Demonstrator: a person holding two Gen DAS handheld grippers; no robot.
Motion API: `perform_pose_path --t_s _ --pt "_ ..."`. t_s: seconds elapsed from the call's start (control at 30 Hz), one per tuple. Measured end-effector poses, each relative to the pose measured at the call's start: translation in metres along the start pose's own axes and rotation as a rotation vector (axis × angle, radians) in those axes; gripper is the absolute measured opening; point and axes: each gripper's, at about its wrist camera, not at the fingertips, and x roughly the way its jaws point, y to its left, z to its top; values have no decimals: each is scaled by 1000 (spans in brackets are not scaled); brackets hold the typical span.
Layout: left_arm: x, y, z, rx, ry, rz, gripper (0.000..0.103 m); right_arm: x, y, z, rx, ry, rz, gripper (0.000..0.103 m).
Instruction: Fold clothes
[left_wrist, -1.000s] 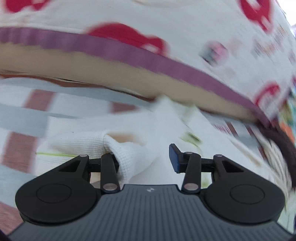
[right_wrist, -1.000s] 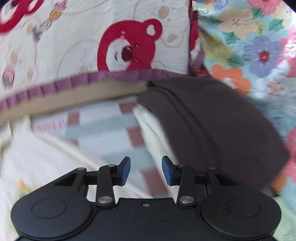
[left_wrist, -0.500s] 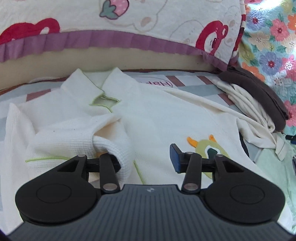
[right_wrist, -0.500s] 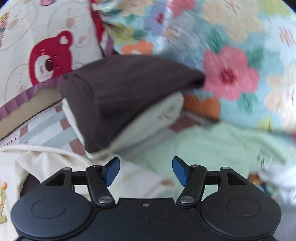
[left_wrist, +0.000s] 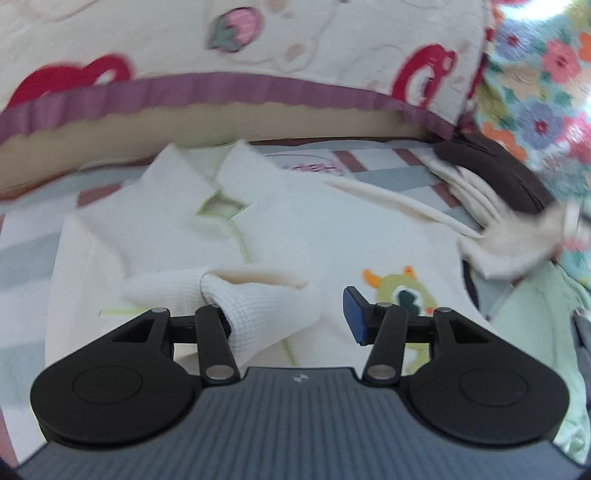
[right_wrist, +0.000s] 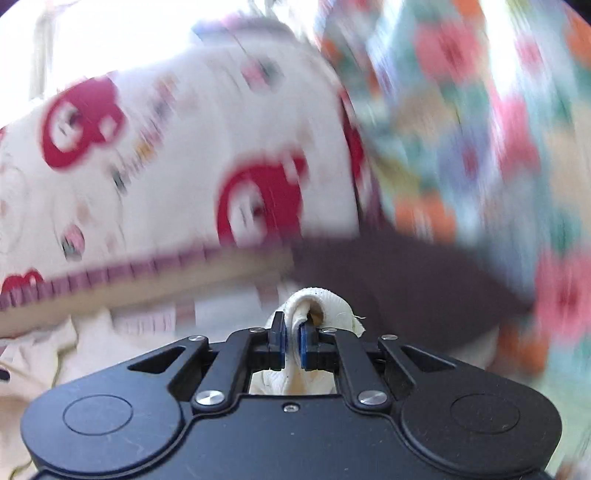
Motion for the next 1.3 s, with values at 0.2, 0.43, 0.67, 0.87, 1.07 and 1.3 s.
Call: perform_pose_path --t_s 0.2,0.43,0.67,0.87,1.07,1.3 --pt "43 -33 55 260 -83 -3 59 26 0 81 -127 -93 -77 9" --pt "150 -62 87 332 -63 -15 59 110 -52 91 -125 75 -290 9" --pt "214 -85 90 250 -15 -22 60 158 -149 42 258 187 -425 21" --pt "217 -89 88 296 13 54 60 125 -145 31 277 136 -227 44" --pt "206 -89 92 289 14 76 60 136 -101 3 71 283 -34 44" --pt "192 -84 86 258 6 66 60 198 -73 6 -65 333 -264 44"
